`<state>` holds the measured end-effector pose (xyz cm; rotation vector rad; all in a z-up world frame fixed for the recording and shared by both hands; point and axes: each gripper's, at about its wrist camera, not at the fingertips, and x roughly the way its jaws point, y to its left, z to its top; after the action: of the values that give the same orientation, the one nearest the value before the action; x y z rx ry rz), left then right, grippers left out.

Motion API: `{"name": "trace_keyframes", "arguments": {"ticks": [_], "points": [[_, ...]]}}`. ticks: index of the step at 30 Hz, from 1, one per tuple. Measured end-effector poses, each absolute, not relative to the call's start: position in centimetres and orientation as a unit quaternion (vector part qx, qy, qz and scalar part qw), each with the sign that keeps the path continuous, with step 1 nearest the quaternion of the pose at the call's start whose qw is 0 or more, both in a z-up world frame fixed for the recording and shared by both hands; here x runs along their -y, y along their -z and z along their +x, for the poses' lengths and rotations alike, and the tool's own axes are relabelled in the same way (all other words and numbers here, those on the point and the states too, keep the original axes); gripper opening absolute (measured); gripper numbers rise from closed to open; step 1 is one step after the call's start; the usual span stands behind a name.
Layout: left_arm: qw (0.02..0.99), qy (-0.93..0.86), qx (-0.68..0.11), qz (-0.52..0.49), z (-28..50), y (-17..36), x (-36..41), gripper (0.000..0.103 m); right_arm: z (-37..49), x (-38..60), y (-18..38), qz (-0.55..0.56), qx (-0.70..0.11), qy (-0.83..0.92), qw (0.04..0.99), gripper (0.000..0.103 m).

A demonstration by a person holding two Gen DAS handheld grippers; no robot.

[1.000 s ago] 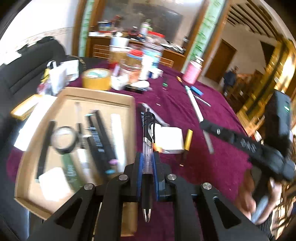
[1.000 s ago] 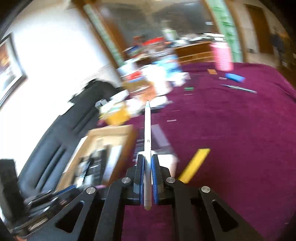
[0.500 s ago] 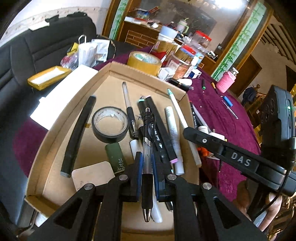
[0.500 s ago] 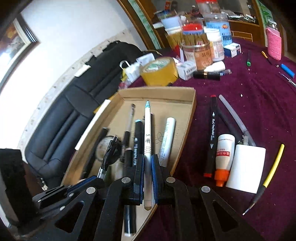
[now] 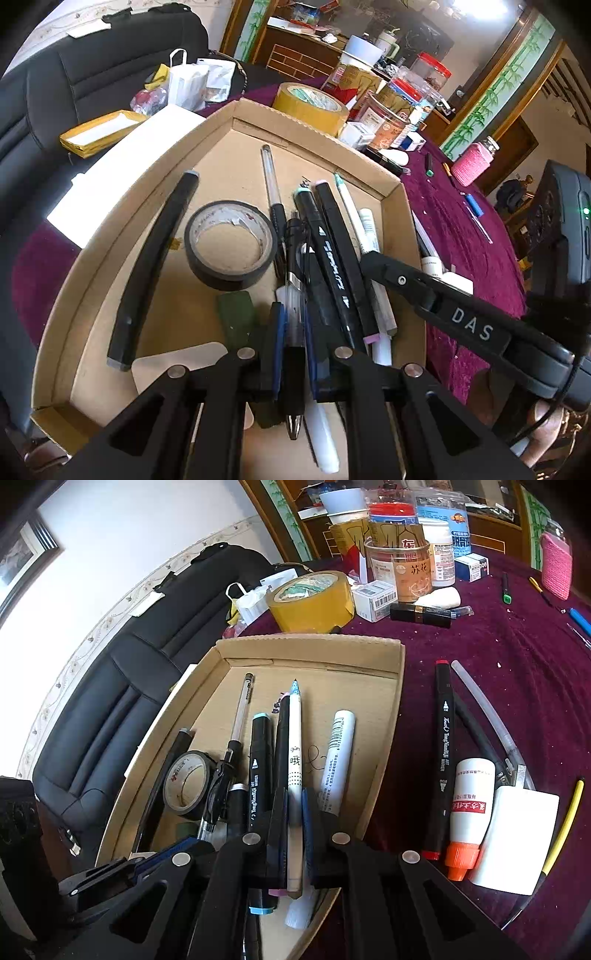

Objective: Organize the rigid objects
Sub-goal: 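Open both tools to drop the pens into the tray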

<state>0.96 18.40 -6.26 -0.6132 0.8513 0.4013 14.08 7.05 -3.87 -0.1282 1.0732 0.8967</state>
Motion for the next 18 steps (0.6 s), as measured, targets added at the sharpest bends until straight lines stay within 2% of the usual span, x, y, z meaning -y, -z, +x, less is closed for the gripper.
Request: {"name": "trace_keyframes", "arguments": {"ticks": [8,13,14,16,17,18], "points": [[0.850,-0.189,-0.403,-0.281,1.4,6.5,-17.7,0.011,13.8,-6.8,3.7,-0.051,-0.490,-0.418,0.763,0.010],[0.860,-0.191,-0.394,-0.261,1.2,5.9,-16.7,0.041,13.7,-5.1,2.9,-0.016,-0.483,-0.435,0.760,0.011],[0.865,-0.192,-0.386,-0.258,0.9,5.6,-16.5,0.043,13.6,-4.5,2.5,-0.009,-0.479,-0.437,0.761,0.014],[0.876,-0.187,-0.365,-0.255,0.2,4.9,-16.0,0.057,13.3,-3.1,1.9,0.003,-0.470,-0.440,0.766,0.028],[0.880,-0.183,-0.358,-0.252,-0.1,4.7,-15.7,0.060,13.1,-2.5,1.6,0.009,-0.466,-0.440,0.767,0.039],[0.882,-0.181,-0.355,-0.250,-0.2,4.5,-15.6,0.062,12.9,-1.1,1.2,0.022,-0.458,-0.440,0.772,0.045]]}}
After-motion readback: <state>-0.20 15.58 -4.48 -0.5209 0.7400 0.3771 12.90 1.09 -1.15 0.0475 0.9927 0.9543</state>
